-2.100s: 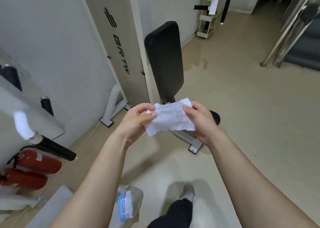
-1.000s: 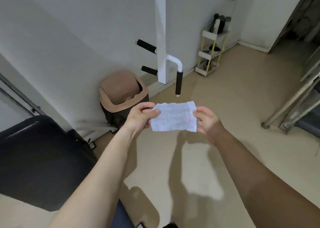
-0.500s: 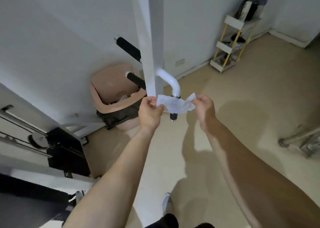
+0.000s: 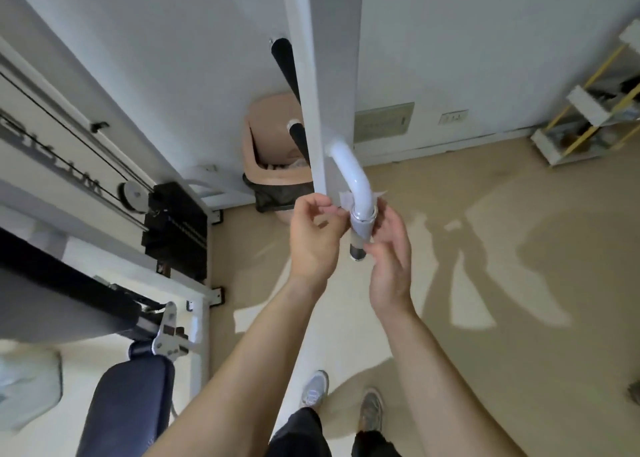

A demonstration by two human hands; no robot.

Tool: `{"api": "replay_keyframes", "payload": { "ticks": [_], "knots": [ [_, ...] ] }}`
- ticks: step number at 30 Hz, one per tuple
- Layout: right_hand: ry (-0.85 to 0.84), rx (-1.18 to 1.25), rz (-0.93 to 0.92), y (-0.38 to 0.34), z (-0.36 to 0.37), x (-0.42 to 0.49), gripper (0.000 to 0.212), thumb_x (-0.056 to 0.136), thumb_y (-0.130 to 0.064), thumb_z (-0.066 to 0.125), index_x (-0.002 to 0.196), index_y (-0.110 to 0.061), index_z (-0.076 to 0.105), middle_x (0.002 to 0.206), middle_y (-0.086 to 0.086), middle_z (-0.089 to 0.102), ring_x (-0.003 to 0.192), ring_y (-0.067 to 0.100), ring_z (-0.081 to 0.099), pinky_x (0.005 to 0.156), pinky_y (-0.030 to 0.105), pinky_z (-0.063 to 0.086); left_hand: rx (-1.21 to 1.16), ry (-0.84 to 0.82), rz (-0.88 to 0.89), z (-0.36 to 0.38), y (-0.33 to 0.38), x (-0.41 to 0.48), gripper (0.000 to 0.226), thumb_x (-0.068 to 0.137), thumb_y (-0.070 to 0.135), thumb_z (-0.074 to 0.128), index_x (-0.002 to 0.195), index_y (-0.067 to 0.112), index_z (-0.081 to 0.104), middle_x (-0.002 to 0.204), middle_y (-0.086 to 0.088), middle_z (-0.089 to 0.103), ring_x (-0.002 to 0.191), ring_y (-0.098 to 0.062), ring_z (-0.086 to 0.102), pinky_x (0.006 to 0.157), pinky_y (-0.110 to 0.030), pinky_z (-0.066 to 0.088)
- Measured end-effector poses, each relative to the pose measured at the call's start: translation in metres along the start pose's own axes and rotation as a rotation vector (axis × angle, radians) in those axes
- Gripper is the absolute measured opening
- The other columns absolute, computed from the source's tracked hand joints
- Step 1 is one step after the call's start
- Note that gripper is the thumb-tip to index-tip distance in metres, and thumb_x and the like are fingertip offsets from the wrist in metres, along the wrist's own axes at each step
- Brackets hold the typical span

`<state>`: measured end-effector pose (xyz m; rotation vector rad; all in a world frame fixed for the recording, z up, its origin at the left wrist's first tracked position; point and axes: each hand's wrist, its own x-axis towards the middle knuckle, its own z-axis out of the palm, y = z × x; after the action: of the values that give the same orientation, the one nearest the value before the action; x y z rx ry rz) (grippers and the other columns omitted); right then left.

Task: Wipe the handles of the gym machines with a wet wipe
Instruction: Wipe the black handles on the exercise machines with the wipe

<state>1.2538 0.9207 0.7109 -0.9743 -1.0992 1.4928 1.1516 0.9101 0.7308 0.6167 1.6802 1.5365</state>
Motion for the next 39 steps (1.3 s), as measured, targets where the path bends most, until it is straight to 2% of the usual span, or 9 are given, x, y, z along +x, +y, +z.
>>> {"api": "replay_keyframes", "payload": {
  "ticks": [4, 8, 12, 22, 26, 29, 33, 36, 39],
  "knots": [
    [-0.130, -0.344, -0.004, 0.011, -0.001, 0.015, 0.046, 0.072, -0.012, 0.066, 0.116, -0.022, 0.055, 0.109, -0.004, 0.066, 0.101, 0.014, 0.064, 0.084, 0.031, 0.052, 0.034, -0.059, 0.023, -0.008, 0.021, -0.006, 0.010, 0.091, 0.011, 0.059, 0.098, 0.004, 0.063, 0.087, -0.007, 0.070, 0.081, -0.019, 0.066, 0.085, -0.037, 0.054],
    [-0.279, -0.260, 0.053, 0.002, 0.005, 0.043, 0.013, 0.085, -0.014, 0.077, 0.086, -0.020, 0.065, 0.071, -0.015, 0.069, 0.064, 0.003, 0.064, 0.059, 0.025, 0.049, 0.369, -0.108, 0.106, -0.006, 0.050, 0.001, 0.051, 0.093, 0.054, 0.060, 0.079, 0.007, 0.071, 0.077, -0.001, 0.074, 0.077, -0.017, 0.067, 0.076, -0.028, 0.050],
    [-0.525, -0.227, 0.139, 0.001, 0.004, 0.064, 0.034, 0.083, 0.003, 0.072, 0.060, -0.013, 0.052, 0.045, -0.011, 0.050, 0.041, 0.007, 0.044, 0.042, 0.019, 0.034, 0.387, -0.060, 0.073, 0.004, 0.056, 0.009, 0.057, 0.081, 0.046, 0.079, 0.076, -0.008, 0.061, 0.058, 0.002, 0.053, 0.054, -0.009, 0.047, 0.053, -0.020, 0.037],
    [-0.072, -0.337, 0.107, 0.049, 0.015, 0.033, 0.027, 0.082, -0.012, 0.068, 0.060, -0.007, 0.053, 0.054, 0.007, 0.059, 0.051, 0.022, 0.052, 0.053, 0.034, 0.041, 0.305, -0.064, 0.108, 0.002, 0.048, 0.014, 0.055, 0.079, 0.039, 0.083, 0.060, 0.000, 0.048, 0.052, 0.005, 0.036, 0.049, -0.011, 0.031, 0.047, -0.018, 0.027],
    [-0.458, -0.284, 0.019, 0.002, 0.010, 0.063, 0.036, 0.081, 0.000, 0.071, 0.057, -0.023, 0.054, 0.048, -0.013, 0.050, 0.045, 0.007, 0.046, 0.047, 0.023, 0.037, 0.289, -0.116, 0.083, 0.002, 0.048, 0.016, 0.062, 0.075, 0.044, 0.083, 0.069, -0.011, 0.055, 0.057, -0.004, 0.053, 0.054, -0.014, 0.046, 0.054, -0.026, 0.037],
    [-0.673, -0.200, 0.135, 0.007, -0.001, 0.080, 0.016, 0.080, 0.007, 0.063, 0.077, 0.008, 0.048, 0.059, 0.011, 0.044, 0.054, 0.021, 0.045, 0.049, 0.028, 0.038, 0.301, -0.145, 0.070, 0.003, 0.050, 0.017, 0.055, 0.078, 0.041, 0.083, 0.061, -0.003, 0.054, 0.054, -0.001, 0.052, 0.055, -0.014, 0.048, 0.056, -0.026, 0.038],
    [-0.343, -0.332, 0.232, 0.053, -0.006, 0.063, 0.022, 0.072, -0.012, 0.064, 0.057, -0.017, 0.049, 0.051, 0.013, 0.045, 0.046, 0.022, 0.042, 0.047, 0.030, 0.038, 0.305, -0.155, 0.100, 0.004, 0.053, 0.020, 0.064, 0.079, 0.041, 0.082, 0.065, -0.011, 0.046, 0.059, -0.008, 0.038, 0.058, -0.018, 0.035, 0.056, -0.028, 0.028],
    [-0.001, -0.357, 0.216, 0.075, 0.002, 0.044, 0.026, 0.078, -0.021, 0.065, 0.065, -0.005, 0.049, 0.059, 0.025, 0.053, 0.048, 0.028, 0.048, 0.047, 0.035, 0.044, 0.272, -0.133, 0.121, 0.011, 0.051, 0.021, 0.061, 0.081, 0.037, 0.082, 0.062, -0.008, 0.046, 0.059, -0.007, 0.036, 0.058, -0.019, 0.033, 0.053, -0.025, 0.027],
    [0.127, -0.213, 0.175, 0.062, 0.015, 0.046, 0.024, 0.081, -0.008, 0.069, 0.066, -0.015, 0.051, 0.058, 0.005, 0.051, 0.056, 0.023, 0.046, 0.055, 0.043, 0.045, 0.233, -0.102, 0.152, 0.016, 0.047, 0.020, 0.064, 0.081, 0.036, 0.082, 0.064, -0.013, 0.043, 0.059, -0.007, 0.034, 0.056, -0.017, 0.031, 0.052, -0.025, 0.026]
  ]
}}
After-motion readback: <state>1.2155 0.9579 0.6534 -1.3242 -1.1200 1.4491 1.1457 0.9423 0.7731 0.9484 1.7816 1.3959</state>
